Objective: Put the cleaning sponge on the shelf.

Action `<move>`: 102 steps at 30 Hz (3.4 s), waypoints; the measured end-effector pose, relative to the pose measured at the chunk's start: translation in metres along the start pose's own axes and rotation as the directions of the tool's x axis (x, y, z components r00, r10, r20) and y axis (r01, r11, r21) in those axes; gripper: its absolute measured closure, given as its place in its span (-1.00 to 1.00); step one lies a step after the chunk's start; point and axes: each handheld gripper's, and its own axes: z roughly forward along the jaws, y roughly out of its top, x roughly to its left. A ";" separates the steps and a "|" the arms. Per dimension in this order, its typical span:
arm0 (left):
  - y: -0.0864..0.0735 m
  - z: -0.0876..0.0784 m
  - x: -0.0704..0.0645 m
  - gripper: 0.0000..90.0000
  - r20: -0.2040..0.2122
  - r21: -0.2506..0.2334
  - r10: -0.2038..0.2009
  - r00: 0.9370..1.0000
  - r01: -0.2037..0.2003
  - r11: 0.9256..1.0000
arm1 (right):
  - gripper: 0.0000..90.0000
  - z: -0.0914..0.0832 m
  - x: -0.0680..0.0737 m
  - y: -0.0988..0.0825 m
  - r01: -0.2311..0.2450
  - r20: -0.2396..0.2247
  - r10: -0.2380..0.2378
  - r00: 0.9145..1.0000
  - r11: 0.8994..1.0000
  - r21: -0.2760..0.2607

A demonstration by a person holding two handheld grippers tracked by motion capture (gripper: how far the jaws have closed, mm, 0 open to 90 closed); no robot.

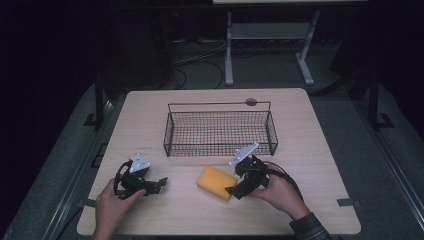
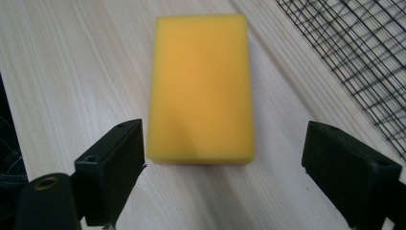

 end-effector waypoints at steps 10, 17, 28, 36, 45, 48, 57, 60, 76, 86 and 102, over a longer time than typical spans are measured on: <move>0.000 0.000 0.000 -0.72 0.000 -0.002 -0.002 1.000 0.002 1.000 | -0.71 0.012 0.003 0.018 0.022 0.003 -0.022 1.000 1.000 0.020; 0.000 0.000 0.000 -0.72 0.000 0.000 -0.002 1.000 0.002 1.000 | -0.73 0.026 0.007 0.027 0.030 0.004 -0.030 1.000 0.998 0.049; 0.000 0.000 0.000 -0.72 0.000 0.000 -0.002 1.000 0.002 1.000 | -0.76 0.044 0.011 0.037 0.053 -0.007 -0.052 0.999 0.996 0.076; 0.000 0.000 0.000 -0.72 -0.001 0.000 -0.002 1.000 0.002 1.000 | -0.79 0.054 0.012 0.038 0.059 -0.003 -0.059 0.998 0.993 0.106; 0.000 0.000 0.000 -0.72 -0.001 0.000 -0.002 1.000 0.002 1.000 | -0.79 0.062 0.011 0.036 0.063 -0.005 -0.063 0.998 0.989 0.133; 0.000 0.000 0.000 -0.72 0.000 0.001 -0.001 1.000 0.001 1.000 | -0.79 0.065 0.011 0.034 0.062 -0.007 -0.062 0.998 0.988 0.143; 0.000 0.000 0.000 -0.72 0.000 0.001 -0.001 1.000 0.001 1.000 | -0.77 0.071 0.012 0.033 0.067 -0.011 -0.067 0.998 0.984 0.163; 0.000 0.000 0.000 -0.72 0.000 0.001 -0.001 1.000 0.001 1.000 | -0.74 0.072 0.013 0.033 0.064 -0.009 -0.063 0.998 0.984 0.169; 0.000 0.000 0.000 -0.72 -0.001 0.001 -0.001 1.000 0.001 1.000 | -0.50 0.070 0.013 0.032 0.069 0.005 -0.071 0.997 0.982 0.174; 0.000 0.000 0.000 -0.72 0.000 0.001 -0.001 1.000 0.001 1.000 | -0.49 0.067 0.013 0.032 0.072 0.004 -0.073 0.997 0.982 0.177; 0.000 0.000 0.000 -0.72 -0.001 0.000 -0.002 1.000 0.002 1.000 | -0.49 0.051 0.011 0.032 0.063 0.003 -0.065 0.998 0.986 0.157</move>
